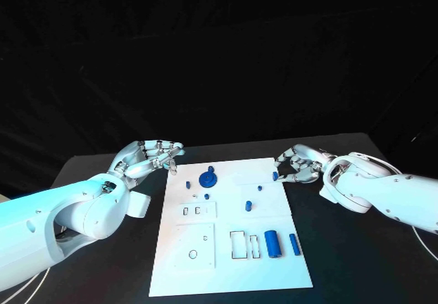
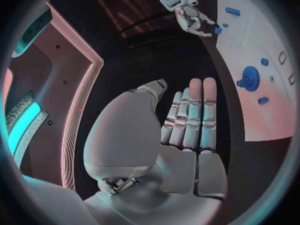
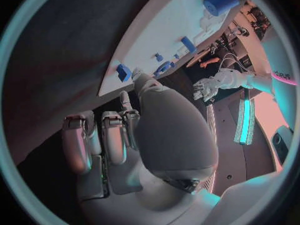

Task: Assemble the parts on the task board

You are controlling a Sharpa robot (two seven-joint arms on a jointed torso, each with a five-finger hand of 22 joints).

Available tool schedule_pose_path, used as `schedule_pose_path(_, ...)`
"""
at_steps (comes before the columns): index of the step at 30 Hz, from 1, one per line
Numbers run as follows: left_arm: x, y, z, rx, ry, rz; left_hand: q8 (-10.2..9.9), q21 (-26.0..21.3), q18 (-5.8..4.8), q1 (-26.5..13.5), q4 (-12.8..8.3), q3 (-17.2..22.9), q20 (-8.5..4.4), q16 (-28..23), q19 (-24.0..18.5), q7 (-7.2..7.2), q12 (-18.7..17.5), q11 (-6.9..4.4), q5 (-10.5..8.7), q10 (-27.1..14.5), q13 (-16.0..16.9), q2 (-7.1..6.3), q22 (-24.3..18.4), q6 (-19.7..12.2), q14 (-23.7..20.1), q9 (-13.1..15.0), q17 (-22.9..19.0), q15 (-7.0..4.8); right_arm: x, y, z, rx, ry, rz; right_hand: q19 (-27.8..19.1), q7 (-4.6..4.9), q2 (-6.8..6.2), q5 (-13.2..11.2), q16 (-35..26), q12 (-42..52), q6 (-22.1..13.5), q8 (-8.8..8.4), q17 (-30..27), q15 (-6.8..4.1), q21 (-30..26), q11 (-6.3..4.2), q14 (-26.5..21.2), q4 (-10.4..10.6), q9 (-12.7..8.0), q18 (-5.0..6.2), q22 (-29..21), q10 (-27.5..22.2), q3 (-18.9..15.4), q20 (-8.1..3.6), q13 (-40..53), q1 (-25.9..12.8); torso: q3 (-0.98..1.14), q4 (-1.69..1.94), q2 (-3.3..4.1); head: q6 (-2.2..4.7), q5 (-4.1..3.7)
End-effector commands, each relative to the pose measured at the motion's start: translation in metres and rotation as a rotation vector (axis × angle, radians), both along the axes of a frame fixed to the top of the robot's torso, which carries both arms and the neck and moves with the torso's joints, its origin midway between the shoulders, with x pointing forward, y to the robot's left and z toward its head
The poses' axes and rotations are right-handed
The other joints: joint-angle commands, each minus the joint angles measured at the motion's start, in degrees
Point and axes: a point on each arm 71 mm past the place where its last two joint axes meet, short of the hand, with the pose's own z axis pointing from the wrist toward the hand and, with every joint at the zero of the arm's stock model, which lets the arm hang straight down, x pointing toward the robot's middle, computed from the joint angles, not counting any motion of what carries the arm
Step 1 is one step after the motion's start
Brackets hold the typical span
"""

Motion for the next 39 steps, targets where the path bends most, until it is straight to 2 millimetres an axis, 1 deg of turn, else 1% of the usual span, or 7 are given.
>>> schedule_pose_path(1, 0.000, -0.002, 0.001, -0.010, -0.007, -0.016, -0.1, 0.3, 0.37, -0.4, -0.1, 0.4, -0.12, 0.1, -0.4, -0.10, -0.1, -0.14, -0.21, 0.0, 0.1, -0.01, 0.1, -0.1, -0.5, 0.1, -0.1, -0.10, 0.000, 0.003, -0.004, -0.014, 0.010, 0.027, 6.0, 0.01, 0.55, -0.1, 0.2, 0.4, 0.8, 0.20, 14.9, -0.51, 0.3, -0.23, 5.9, 0.0, 0.0, -0.78, 14.9, 1.7, 0.4, -0.53, 10.4, 0.1, -0.04, 0.02, -0.01, -0.18, 0.08)
schedule_pose_path(9, 0.000, -0.002, 0.001, -0.010, -0.006, -0.016, -0.1, 0.3, 0.37, -0.4, -0.1, 0.4, -0.12, 0.1, -0.4, -0.10, -0.1, -0.14, -0.21, 0.0, 0.1, -0.01, 0.1, -0.1, -0.5, 0.1, -0.1, -0.10, 0.002, 0.007, -0.011, -0.011, 0.012, 0.013, 6.1, -0.24, 2.24, -0.1, 0.3, 1.1, 2.3, 0.66, 15.1, -0.74, 0.5, -0.44, 6.0, 0.5, 0.0, -0.82, 15.1, 2.2, 2.0, -0.74, 10.9, -0.3, -0.06, -0.02, -0.05, -0.26, 0.09)
schedule_pose_path(17, 0.000, -0.002, 0.001, -0.009, -0.005, -0.016, -0.1, 0.3, 0.37, -0.4, -0.1, 0.4, -0.12, 0.1, -0.4, -0.10, -0.1, -0.14, -0.21, 0.0, 0.1, -0.01, 0.1, -0.1, -0.5, 0.1, -0.1, -0.10, 0.003, 0.009, -0.015, -0.015, 0.022, 0.003, 6.1, -0.45, 2.94, -0.1, 0.3, 1.4, 3.2, 0.92, 15.1, -0.93, 0.5, -0.62, 6.0, 0.7, 0.0, -0.82, 15.1, 2.4, 3.0, -0.90, 11.1, -0.6, -0.08, -0.05, -0.07, -0.23, 0.00)
schedule_pose_path(20, 0.000, -0.002, 0.001, -0.009, -0.005, -0.017, -0.1, 0.3, 0.37, -0.4, -0.1, 0.4, -0.12, 0.1, -0.4, -0.10, -0.1, -0.14, -0.21, 0.0, 0.1, -0.01, 0.1, -0.1, -0.5, 0.1, -0.1, -0.10, 0.004, 0.008, -0.016, -0.018, 0.026, -0.001, 6.1, -0.47, 3.00, -0.1, 0.3, 1.4, 3.3, 0.94, 15.1, -0.95, 0.5, -0.64, 6.0, 0.7, 0.0, -0.82, 15.1, 2.5, 3.1, -0.92, 11.2, -0.6, -0.05, 0.00, -0.06, -0.34, -0.02)
schedule_pose_path(23, 0.000, -0.002, 0.001, -0.009, -0.004, -0.017, -0.1, 0.3, 0.39, -0.4, -0.1, 0.5, -0.11, 0.1, -0.5, -0.11, -0.1, -0.15, -0.20, 0.0, 0.1, -0.02, 0.1, -0.1, -0.5, 0.1, -0.1, -0.12, 0.005, 0.008, -0.017, -0.020, 0.028, -0.007, 6.1, -0.49, 3.06, -0.1, 0.3, 1.5, 3.3, 0.95, 15.1, -0.96, 0.5, -0.66, 6.0, 0.7, 0.0, -0.82, 15.1, 2.5, 3.1, -0.93, 11.2, -0.6, -0.07, -0.03, -0.08, -0.36, -0.01)
schedule_pose_path(27, 0.000, -0.001, 0.001, -0.009, -0.003, -0.017, -0.1, 0.3, 0.39, -0.4, -0.1, 0.5, -0.11, 0.1, -0.5, -0.11, -0.1, -0.15, -0.20, 0.0, 0.1, -0.02, 0.1, -0.1, -0.5, 0.1, -0.1, -0.12, 0.005, 0.007, -0.018, -0.022, 0.027, -0.013, 6.1, -0.49, 3.06, -0.1, 0.3, 1.5, 3.3, 0.94, 15.1, -0.97, 0.5, -0.67, 6.0, 0.6, 0.0, -0.82, 15.1, 2.5, 3.2, -0.94, 11.2, -0.6, -0.04, -0.07, -0.09, -0.37, 0.04)
schedule_pose_path(39, 0.000, -0.001, 0.000, -0.008, 0.000, -0.019, -0.1, 0.3, 0.39, -0.4, -0.1, 0.6, -0.11, 0.1, -0.5, -0.10, -0.1, -0.14, -0.20, 0.0, 0.1, -0.02, 0.1, -0.2, -0.5, 0.1, -0.1, -0.12, 0.008, 0.006, -0.019, -0.027, 0.024, -0.025, 6.1, -0.46, 2.88, -0.1, 0.3, 1.4, 3.2, 0.83, 15.1, -0.98, 0.5, -0.66, 6.0, 0.6, -0.1, -0.82, 15.1, 2.5, 3.3, -0.97, 11.2, -0.7, -0.05, 0.01, -0.10, -0.34, 0.01)
